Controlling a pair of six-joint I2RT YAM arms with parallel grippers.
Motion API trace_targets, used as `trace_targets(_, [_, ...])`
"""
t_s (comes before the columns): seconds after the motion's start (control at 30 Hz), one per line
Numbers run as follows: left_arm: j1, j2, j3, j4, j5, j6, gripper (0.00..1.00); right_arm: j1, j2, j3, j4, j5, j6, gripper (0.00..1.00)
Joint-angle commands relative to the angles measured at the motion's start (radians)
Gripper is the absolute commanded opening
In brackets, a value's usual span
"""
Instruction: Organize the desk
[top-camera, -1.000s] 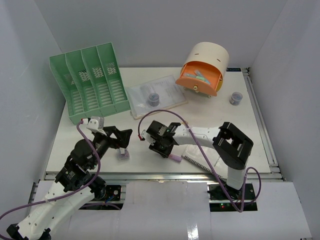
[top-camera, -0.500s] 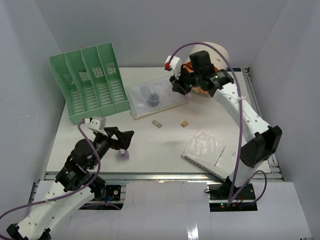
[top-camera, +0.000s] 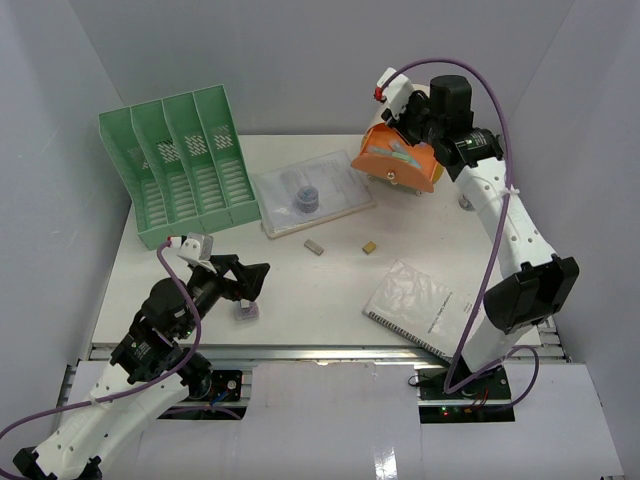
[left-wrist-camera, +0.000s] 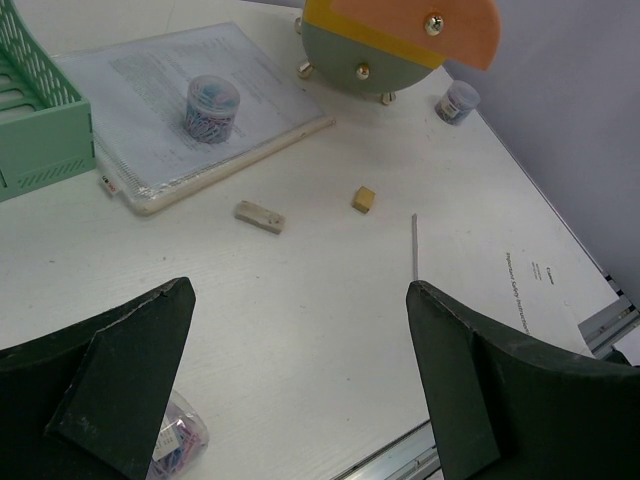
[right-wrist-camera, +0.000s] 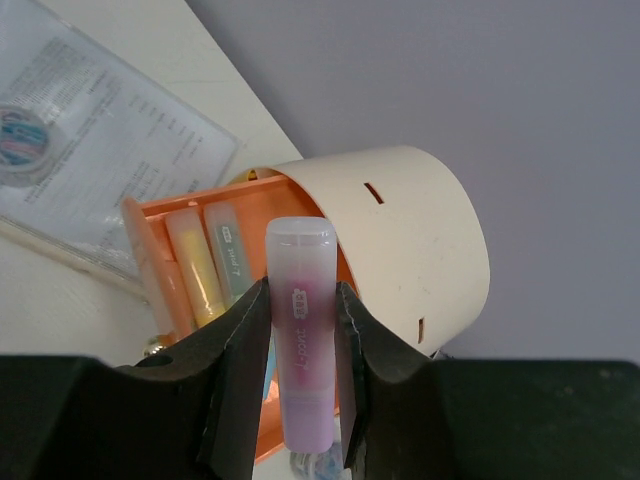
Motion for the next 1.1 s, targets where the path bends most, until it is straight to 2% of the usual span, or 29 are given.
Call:
trace_targets(0.0, [0.004,0.000,-0.008,-0.004,0.016,-0.006,0.98,-0.033,0.055,-0.014,0.099,0.057,-0.018,0.36])
trace_targets(0.07, [0.004,-0.002,-0.010,-0.003,0.016,-0.005,0.98,-0.048,0.078,-0.014,0.099,0.046,-0.011,0.48])
trace_targets(0.2, [0.004,0.005,-0.008,-0.003,0.021,-0.005,0.98,-0.049,0.088,-0.016,0.093,0.030,0.007,0.63])
trace_targets(0.37, [0.004,0.009,-0.007,-0.004,0.025,-0.005,0.98,-0.050,0.068,-0.004,0.076,-0.022,0.046,0.66])
trace_targets(0.47, [0.004,0.009,-0.008,-0.003,0.025,-0.006,0.98,-0.050,0.043,0.021,-0.001,-0.209,0.044,0.63])
trace_targets(0.5, [0.004,0.009,-0.008,-0.003,0.026,-0.006,0.98,-0.050,0.023,0.013,-0.042,-0.317,0.005,0.58])
trace_targets(0.57, [0.004,0.009,-0.007,-0.003,0.027,-0.005,0.98,-0.048,-0.027,-0.024,-0.135,-0.562,-0.120,0.44])
trace_targets(0.6, [0.004,0.010,-0.008,-0.003,0.027,-0.005,0.98,-0.046,-0.048,-0.059,-0.172,-0.636,-0.196,0.38])
trace_targets(0.7, [0.004,0.009,-0.007,-0.003,0.028,-0.006,0.98,-0.013,-0.125,-0.248,-0.219,-0.733,-0.422,0.28])
trace_targets(0.8, [0.004,0.008,-0.007,-0.003,0.030,-0.006,0.98,0.023,-0.132,-0.287,-0.228,-0.593,-0.456,0.09])
trace_targets(0.83, [0.004,0.007,-0.007,-0.002,0.030,-0.006,0.98,0.028,-0.113,-0.283,-0.232,-0.553,-0.443,0.08])
trace_targets(0.97, [0.004,0.007,-0.007,-0.003,0.030,-0.006,0.98,0.061,-0.033,-0.259,-0.247,-0.338,-0.355,0.10])
trace_targets(1.07, [0.004,0.005,-0.007,-0.001,0.029,-0.008,0.98,0.099,-0.024,-0.320,-0.125,-0.113,-0.278,0.12])
